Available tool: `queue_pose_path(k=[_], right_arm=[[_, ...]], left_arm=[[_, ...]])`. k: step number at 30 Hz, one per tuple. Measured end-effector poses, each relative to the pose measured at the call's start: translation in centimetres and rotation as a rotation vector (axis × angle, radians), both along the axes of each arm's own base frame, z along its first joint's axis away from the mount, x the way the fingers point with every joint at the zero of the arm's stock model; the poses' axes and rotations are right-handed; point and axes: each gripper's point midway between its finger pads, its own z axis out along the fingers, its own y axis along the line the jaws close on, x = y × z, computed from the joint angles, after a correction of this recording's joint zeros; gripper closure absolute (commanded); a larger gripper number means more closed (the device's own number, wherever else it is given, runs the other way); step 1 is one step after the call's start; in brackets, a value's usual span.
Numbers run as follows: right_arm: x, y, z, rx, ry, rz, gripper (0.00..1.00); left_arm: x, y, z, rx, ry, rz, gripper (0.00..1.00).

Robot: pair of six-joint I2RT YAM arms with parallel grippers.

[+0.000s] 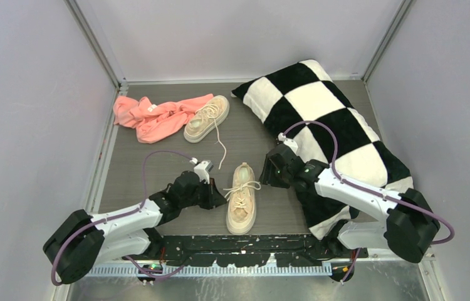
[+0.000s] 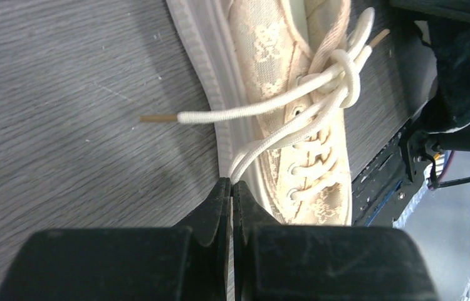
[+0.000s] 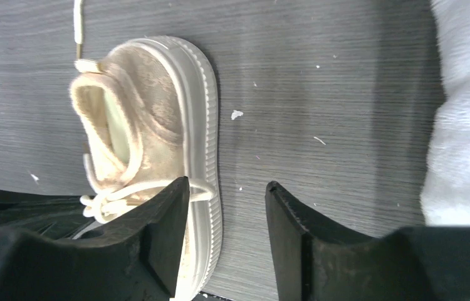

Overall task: Tie the shoes
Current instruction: Tie the shoelace on the shoe.

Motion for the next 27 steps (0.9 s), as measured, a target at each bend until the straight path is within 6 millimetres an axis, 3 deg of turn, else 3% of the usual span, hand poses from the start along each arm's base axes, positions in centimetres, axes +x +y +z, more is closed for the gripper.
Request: queue_pose_path(k=[7,10,16,20,27], right_arm=[[0.5,0.3,4.6,0.101,-0.084,-0.035,0.43],[0.3,0.9,5.2,0.149,-0.074,-0.041,0.44],[-0.3,3.1,5.3,0.253,-0.002,-0.041,0.51],[-0.7,4.5,4.2,0.309,0.067,-0.047,0.56],[-1.6,5.0,1.9,0.335,0.158,-0.08,0.59]], left_arm=[[0.2,-0.4,1.0,-0.025,-0.02,-0.006,1.0],[0.3,-0.4,1.3,-0.032,-0.026,-0.006,1.0],[0.2,-0.4,1.3,-0.031,-0.022,-0.004,1.0],[0.2,-0.4,1.3,-0.031,-0.022,-0.004,0.86],[0.3,-0.5,1.5,-0.028,-0.019,-0.004,0.64]])
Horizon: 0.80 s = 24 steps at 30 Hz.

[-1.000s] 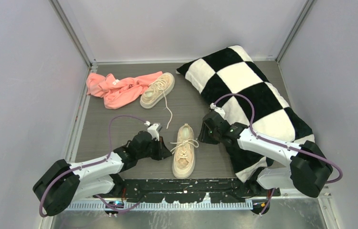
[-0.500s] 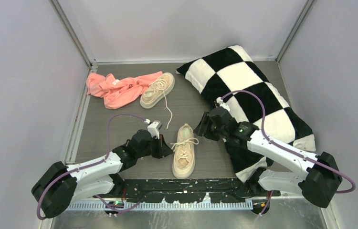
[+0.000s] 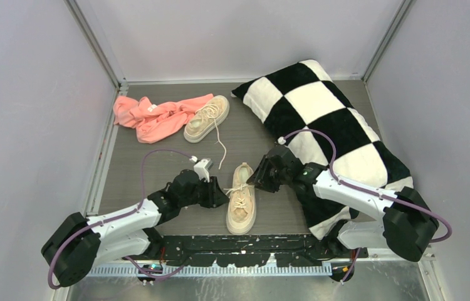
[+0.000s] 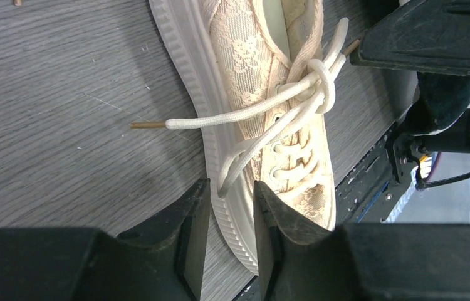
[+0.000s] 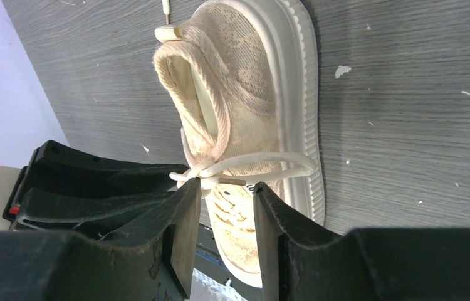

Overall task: Tie the shoes
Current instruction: Tie the shoelace on the shoe.

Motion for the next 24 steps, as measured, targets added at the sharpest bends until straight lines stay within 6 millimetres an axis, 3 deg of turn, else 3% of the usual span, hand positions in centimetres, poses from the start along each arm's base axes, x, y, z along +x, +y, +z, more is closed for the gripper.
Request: queue_pose_path(k=[11,24], right_arm=[[0.5,0.9,-0.2,0.031,0.005,-0.01,0.61],[0.8,0.9,-0.1,0.035,-0.004,-0.02,0.91]], left_arm=[[0.4,0.5,2.2,-0.015,-0.048,0.028,0.58],[0.7,1.5,2.9,0.001,-0.09,0.065,0.58]])
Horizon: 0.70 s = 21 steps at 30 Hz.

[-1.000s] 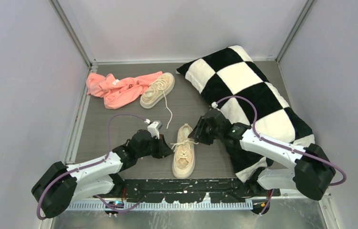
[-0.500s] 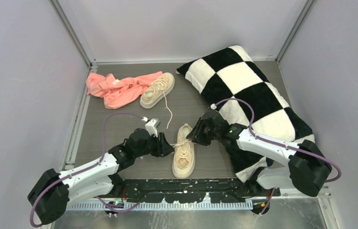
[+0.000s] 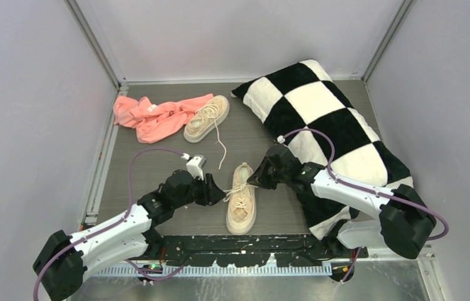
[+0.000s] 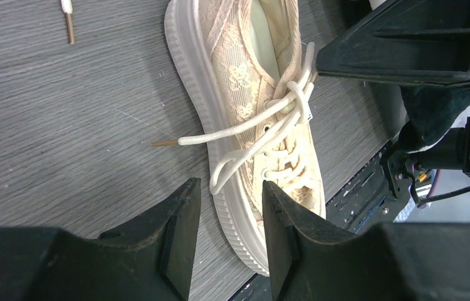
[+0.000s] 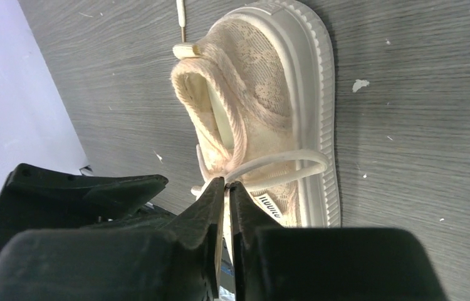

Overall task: Tie the shoes
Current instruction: Tie the shoelace on the shoe.

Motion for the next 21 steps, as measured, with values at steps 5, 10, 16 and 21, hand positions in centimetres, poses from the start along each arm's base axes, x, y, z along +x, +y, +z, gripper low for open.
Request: queue_pose_path(k=[5,10,16,21], right_arm=[[0.1,-0.2,1.1,0.014,-0.03,-0.009,1.0],[0.0,-0.6,1.2,0.009,-0.035,-0.015,0.99],[-0.2,-1.7,0.5,-0.026,-0.039,-0.04,0.99],[-0.2,-2.6,0.6,-0.045,-0.057,-0.062,0.99]], left_arm=[[0.0,0.0,-0.5,0.014,0.014,0.0,0.58],[-0.1,0.1,-1.0,0.026,0.026,0.0,0.57],[0.0,0.0,-1.0,0.026,0.026,0.0,0.57],[0.0,0.0,-1.0,0.026,0.026,0.0,0.57]])
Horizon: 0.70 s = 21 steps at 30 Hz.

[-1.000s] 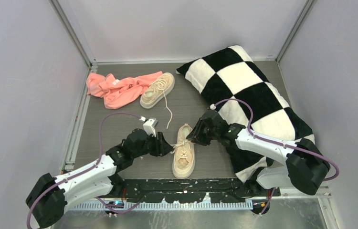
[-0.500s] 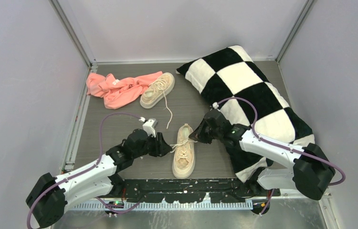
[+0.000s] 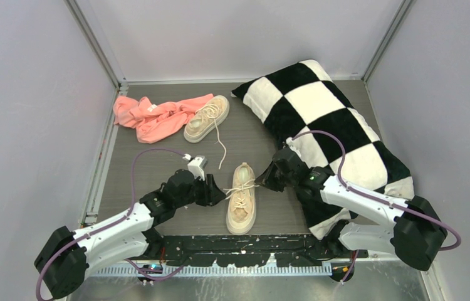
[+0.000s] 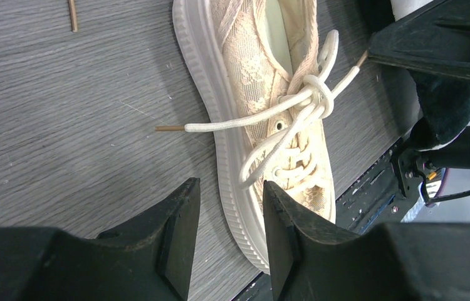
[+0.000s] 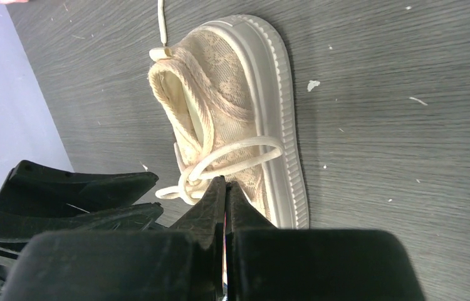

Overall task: Tie the shoes
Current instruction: Tie the shoelace on the shoe.

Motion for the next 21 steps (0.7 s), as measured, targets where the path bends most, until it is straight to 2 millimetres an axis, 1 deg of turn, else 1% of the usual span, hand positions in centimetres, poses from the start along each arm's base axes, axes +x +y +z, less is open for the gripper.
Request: queue_pose_path(k=[5,9,13,17,21], right_arm=[[-0.2,-0.9,0.5,-0.008,-0.02,-0.02,1.0],[-0.4,-1.8,0.4,-0.021,-0.032,-0.037,0.99],[-0.8,-2.6,-0.5,-0.056,-0.02,-0.048,0.99],[-0.9,-3.8,-1.5,-0.1,-0.003,-0.064,0.99],[-0.3,-5.0,-1.5,-0.118,-0.013,-0.096,1.0]], left_arm=[[0.1,-0.1,-0.1,0.006,0.006,0.0,0.57],[0.2,-0.3,0.2,0.001,0.002,0.0,0.56],[0.2,-0.3,0.2,-0.001,0.002,-0.003,0.56],[0.3,-0.6,0.7,-0.012,-0.003,-0.009,0.56],[0.3,-0.7,1.0,-0.02,-0.007,-0.014,0.56]])
